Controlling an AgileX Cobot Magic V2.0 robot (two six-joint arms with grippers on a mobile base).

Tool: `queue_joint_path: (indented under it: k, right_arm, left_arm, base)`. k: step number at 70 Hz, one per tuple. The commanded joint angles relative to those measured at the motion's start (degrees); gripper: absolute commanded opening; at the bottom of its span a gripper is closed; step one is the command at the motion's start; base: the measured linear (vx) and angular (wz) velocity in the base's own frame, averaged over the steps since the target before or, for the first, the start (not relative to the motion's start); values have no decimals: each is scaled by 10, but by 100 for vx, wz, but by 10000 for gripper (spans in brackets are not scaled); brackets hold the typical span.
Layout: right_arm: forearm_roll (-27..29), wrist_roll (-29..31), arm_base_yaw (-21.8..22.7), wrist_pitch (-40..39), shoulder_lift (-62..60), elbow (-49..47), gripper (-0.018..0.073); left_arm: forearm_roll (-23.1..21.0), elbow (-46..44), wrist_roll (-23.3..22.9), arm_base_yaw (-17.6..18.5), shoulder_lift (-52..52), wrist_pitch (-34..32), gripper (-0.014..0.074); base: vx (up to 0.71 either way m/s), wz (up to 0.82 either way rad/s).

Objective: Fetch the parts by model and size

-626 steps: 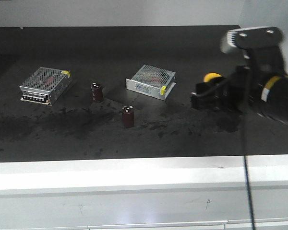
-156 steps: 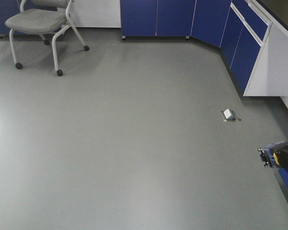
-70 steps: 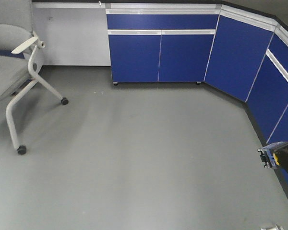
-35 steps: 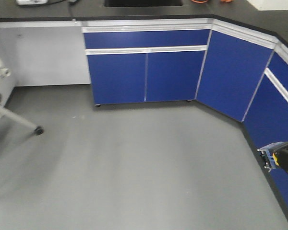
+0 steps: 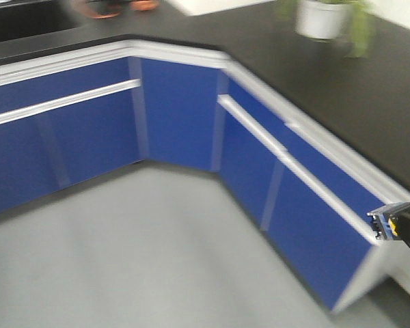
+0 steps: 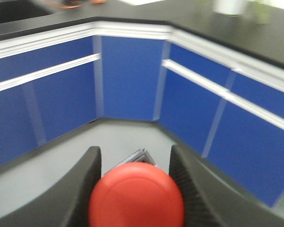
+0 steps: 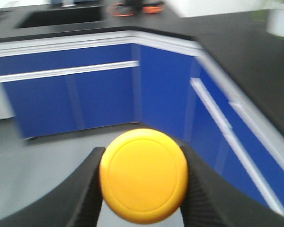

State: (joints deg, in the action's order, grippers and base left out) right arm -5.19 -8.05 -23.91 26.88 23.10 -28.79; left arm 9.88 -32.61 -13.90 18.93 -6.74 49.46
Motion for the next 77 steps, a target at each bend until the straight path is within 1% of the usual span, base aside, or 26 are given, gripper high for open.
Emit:
queue_joint_path:
  k: [1,27,77]
  right_arm:
    - [-6,2,3,-46,6,-16,-10]
    - [-6,2,3,-46,6,-16,-10]
    - [-6,2,3,-45,6,-16,-10]
  left_arm:
    - [3,-14,-1,4,-10,-48,-6]
    - [4,-14,-1,4,-10,-47,-6]
    - [4,-14,-1,4,-10,-47,-6]
  base:
    - [24,-103]
    - [20,-95]
    - [15,-75]
